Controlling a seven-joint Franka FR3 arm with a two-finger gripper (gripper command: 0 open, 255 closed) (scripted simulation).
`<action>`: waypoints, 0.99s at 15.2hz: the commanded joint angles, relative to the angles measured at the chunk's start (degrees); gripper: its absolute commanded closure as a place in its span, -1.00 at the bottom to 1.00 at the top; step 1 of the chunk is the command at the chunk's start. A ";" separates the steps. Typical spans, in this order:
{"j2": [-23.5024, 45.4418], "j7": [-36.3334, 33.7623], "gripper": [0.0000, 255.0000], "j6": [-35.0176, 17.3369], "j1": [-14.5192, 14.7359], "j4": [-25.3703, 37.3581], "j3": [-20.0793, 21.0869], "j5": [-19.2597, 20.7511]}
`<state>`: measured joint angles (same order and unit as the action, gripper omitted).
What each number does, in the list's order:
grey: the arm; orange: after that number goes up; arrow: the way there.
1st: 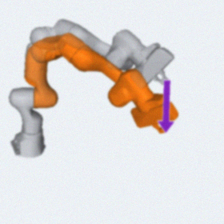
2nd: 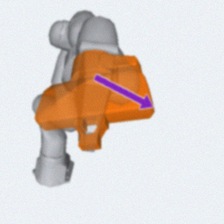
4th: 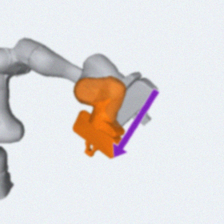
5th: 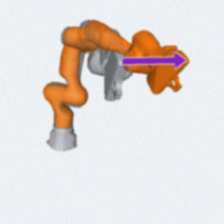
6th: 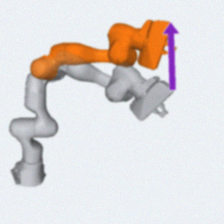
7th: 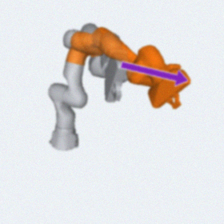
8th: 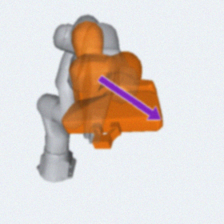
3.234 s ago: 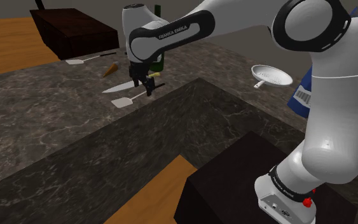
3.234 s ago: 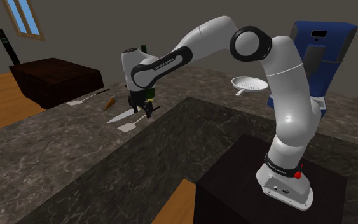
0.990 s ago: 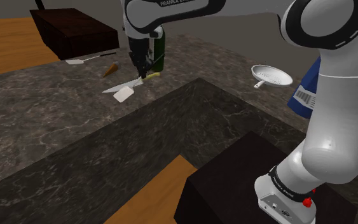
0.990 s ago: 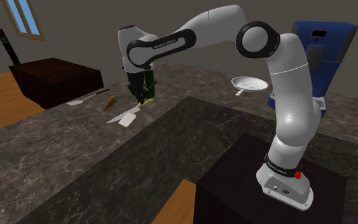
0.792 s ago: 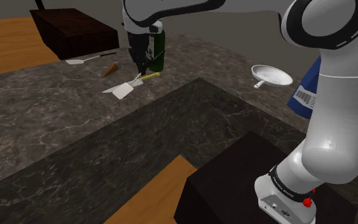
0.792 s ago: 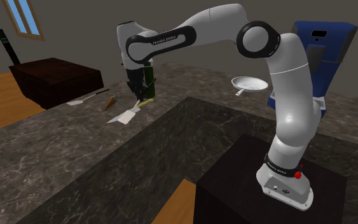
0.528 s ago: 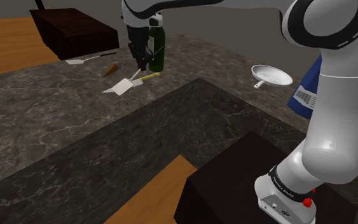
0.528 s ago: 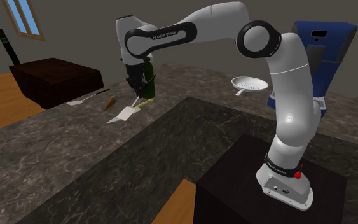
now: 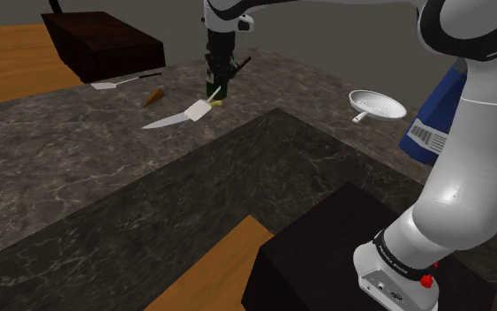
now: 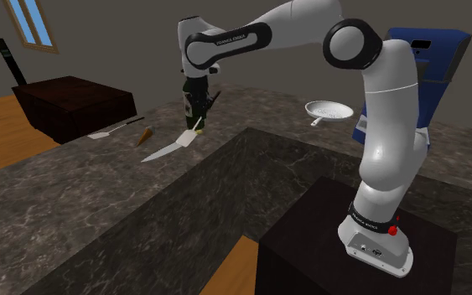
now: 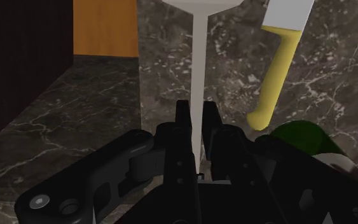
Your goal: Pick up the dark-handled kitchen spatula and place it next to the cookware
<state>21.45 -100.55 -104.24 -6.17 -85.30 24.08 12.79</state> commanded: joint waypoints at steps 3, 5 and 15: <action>-2.79 5.00 1.00 -1.90 -4.14 -4.00 -1.17 -1.37; -3.54 7.54 1.00 -2.42 -6.01 -4.95 -1.89 -1.85; -3.94 20.00 1.00 -3.53 -14.33 -5.16 -5.88 -3.22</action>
<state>17.41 -81.89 -107.42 -19.64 -90.37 18.62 9.68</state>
